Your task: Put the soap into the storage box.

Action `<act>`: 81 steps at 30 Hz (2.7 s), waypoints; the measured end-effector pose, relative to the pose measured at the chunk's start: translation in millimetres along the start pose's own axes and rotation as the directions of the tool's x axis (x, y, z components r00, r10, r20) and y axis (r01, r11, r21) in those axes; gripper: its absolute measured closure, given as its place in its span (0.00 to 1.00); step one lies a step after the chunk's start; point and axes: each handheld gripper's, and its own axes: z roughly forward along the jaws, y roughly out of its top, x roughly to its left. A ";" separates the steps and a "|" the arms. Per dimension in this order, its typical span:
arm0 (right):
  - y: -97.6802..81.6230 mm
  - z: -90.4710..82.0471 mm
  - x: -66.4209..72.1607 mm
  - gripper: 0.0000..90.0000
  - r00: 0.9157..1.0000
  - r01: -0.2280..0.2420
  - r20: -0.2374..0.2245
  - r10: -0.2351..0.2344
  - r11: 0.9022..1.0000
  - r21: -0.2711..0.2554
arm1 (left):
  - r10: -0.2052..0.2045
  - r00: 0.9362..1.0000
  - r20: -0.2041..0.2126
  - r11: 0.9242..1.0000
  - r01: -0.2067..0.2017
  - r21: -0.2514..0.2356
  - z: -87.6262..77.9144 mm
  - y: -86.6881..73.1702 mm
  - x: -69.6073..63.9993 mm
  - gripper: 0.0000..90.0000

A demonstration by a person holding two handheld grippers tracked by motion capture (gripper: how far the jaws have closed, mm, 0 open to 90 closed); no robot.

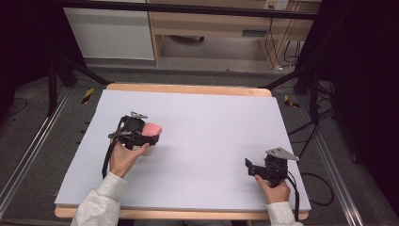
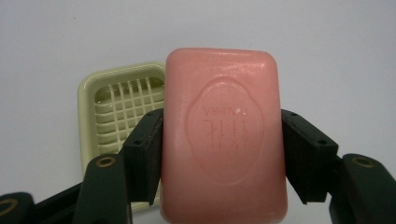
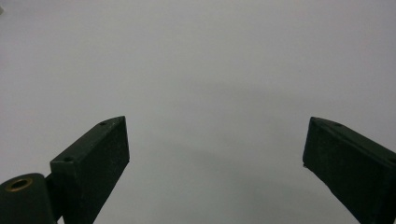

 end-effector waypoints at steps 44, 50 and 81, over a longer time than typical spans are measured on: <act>-0.2 0.9 1.4 0.08 1.000 0.007 -0.007 -0.007 1.000 0.004 | -0.102 0.990 -0.096 0.991 0.110 0.077 50.1 -10.0 46.0 0.41; -0.2 0.9 1.5 0.08 1.000 0.008 -0.008 -0.008 1.000 0.004 | -0.105 0.989 -0.102 0.990 0.113 0.082 53.5 -12.9 47.8 0.41; -0.2 1.5 2.2 0.08 1.000 0.008 -0.010 -0.008 1.000 0.007 | -0.094 0.990 -0.106 0.995 0.098 0.025 45.9 -12.8 43.2 0.33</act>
